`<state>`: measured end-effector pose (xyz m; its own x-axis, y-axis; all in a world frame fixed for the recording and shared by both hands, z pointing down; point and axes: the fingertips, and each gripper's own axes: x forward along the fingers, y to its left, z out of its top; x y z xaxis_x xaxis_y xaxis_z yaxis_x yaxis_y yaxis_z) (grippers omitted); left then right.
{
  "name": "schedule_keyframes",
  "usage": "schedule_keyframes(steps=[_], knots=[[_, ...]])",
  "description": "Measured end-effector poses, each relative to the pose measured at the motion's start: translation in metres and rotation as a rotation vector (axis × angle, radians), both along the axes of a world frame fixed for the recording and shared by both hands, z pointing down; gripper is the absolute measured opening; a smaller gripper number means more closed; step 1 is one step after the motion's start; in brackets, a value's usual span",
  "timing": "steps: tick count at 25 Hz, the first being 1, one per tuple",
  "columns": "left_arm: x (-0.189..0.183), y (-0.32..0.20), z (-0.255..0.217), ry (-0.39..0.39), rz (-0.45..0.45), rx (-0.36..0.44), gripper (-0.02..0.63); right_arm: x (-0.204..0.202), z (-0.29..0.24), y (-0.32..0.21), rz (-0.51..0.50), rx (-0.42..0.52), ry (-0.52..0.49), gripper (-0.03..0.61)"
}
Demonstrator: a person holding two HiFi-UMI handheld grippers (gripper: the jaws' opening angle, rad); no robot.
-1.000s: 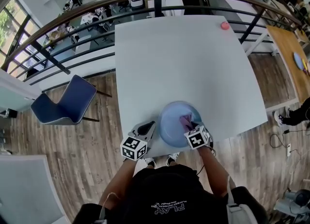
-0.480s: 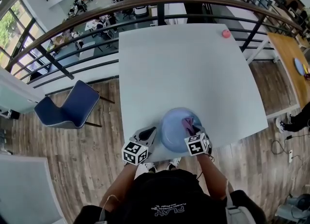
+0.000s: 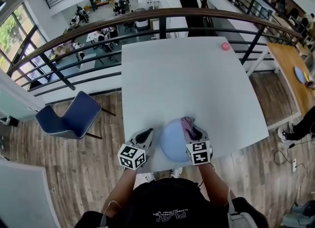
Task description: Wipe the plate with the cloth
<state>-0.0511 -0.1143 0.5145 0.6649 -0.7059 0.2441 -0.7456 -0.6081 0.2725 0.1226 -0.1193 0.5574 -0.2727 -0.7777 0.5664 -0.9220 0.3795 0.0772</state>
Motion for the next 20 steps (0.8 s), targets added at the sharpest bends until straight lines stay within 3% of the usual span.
schedule_keyframes(steps=[5, 10, 16, 20], knots=[[-0.013, -0.008, -0.028, 0.004, -0.022, 0.064, 0.012, -0.013, -0.045, -0.003, -0.011, 0.099, -0.075, 0.105], [-0.030, -0.010, -0.068, 0.079, -0.067, 0.122, 0.012, -0.033, -0.096, 0.001, -0.034, 0.196, -0.206, 0.104], [-0.036, -0.019, -0.105, 0.075, -0.085, 0.203, 0.012, -0.040, -0.155, -0.002, -0.046, 0.336, -0.239, 0.104], [-0.033, -0.021, -0.114, 0.074, -0.074, 0.224, 0.012, -0.045, -0.164, -0.002, -0.065, 0.371, -0.235, 0.101]])
